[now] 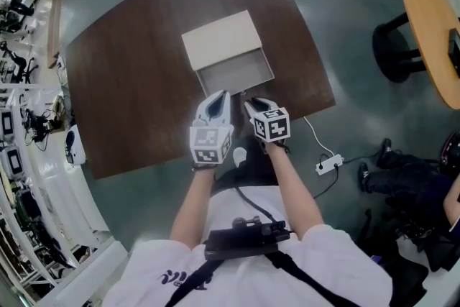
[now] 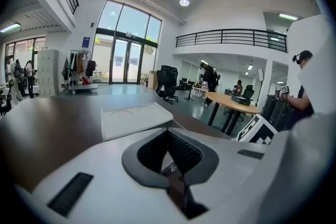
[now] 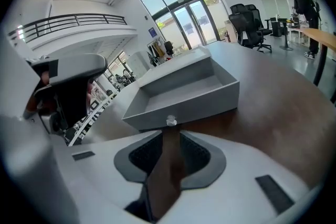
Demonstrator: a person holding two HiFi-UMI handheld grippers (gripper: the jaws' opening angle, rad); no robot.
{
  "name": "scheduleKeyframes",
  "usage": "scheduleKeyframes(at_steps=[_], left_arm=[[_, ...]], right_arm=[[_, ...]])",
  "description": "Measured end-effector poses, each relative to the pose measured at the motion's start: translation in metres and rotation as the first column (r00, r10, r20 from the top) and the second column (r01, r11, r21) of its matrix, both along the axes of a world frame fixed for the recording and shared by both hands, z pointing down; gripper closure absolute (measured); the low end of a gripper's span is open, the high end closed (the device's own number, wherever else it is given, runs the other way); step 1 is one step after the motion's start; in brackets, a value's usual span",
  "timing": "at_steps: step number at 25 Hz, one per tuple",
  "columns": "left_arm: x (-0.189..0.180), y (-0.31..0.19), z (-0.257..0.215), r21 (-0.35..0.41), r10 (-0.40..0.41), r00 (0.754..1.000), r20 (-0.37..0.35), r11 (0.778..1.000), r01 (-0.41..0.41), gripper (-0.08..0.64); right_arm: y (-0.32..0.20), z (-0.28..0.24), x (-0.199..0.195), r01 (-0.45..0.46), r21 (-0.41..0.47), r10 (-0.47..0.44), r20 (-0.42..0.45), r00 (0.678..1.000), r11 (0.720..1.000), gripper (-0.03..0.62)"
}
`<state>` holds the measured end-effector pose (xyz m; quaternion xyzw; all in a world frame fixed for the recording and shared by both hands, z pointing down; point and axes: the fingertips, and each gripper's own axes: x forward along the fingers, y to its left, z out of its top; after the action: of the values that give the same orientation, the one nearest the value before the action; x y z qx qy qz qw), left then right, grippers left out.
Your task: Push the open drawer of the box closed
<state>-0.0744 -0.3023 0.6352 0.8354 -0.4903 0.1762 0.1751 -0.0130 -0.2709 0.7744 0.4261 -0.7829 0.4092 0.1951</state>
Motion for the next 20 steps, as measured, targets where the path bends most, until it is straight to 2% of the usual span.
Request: scheduleKeyframes(at_steps=[5, 12, 20], left_arm=[[-0.006, -0.01, -0.002, -0.01, 0.001, 1.0, -0.002, 1.0, -0.001, 0.552], [-0.012, -0.02, 0.0, -0.023, -0.024, 1.0, -0.005, 0.999, 0.024, 0.552], [-0.012, -0.034, 0.0, -0.025, -0.028, 0.999, -0.023, 0.999, 0.027, 0.552]], right_arm=[[-0.014, 0.005, -0.013, -0.035, -0.024, 0.035, 0.009, 0.999, 0.999, 0.508], [-0.019, 0.017, -0.022, 0.001, -0.058, -0.001, -0.004, 1.0, 0.998, 0.508], [-0.022, 0.018, -0.026, 0.055, -0.053, -0.058, -0.053, 0.997, 0.997, 0.517]])
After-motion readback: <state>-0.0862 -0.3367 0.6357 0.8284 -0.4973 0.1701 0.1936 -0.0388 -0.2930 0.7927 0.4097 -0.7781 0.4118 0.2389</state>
